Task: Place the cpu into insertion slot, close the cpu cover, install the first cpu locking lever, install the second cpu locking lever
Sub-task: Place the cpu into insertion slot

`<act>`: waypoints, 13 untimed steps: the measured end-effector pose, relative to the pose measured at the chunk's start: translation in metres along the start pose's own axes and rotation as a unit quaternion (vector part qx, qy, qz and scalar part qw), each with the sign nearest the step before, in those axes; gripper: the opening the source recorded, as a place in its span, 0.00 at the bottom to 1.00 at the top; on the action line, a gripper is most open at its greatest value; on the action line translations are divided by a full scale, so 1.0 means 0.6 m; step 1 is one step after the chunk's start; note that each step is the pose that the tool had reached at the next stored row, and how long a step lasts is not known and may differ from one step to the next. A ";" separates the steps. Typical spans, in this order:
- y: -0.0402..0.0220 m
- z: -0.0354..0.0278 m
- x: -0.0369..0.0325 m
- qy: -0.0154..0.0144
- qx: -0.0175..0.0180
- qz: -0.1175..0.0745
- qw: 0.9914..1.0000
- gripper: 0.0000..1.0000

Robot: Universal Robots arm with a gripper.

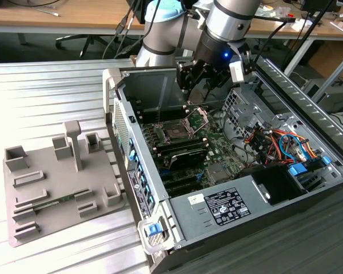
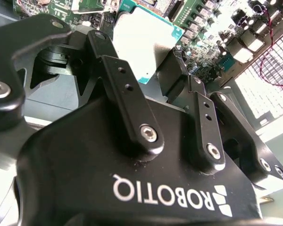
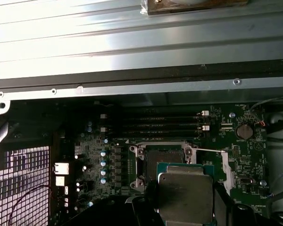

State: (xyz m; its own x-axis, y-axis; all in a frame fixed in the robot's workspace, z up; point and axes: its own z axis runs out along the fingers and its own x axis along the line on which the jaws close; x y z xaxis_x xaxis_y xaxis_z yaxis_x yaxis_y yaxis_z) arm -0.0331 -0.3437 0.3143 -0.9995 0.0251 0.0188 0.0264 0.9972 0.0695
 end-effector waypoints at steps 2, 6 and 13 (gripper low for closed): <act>0.000 0.001 0.000 0.000 0.000 0.000 1.000 0.55; 0.000 0.003 0.000 0.000 0.000 0.000 1.000 0.55; 0.000 0.007 0.000 0.000 0.000 0.000 1.000 0.55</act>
State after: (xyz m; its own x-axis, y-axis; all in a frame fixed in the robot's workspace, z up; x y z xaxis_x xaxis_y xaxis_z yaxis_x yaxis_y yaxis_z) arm -0.0331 -0.3437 0.3101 -0.9995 0.0251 0.0188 0.0264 0.9972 0.0696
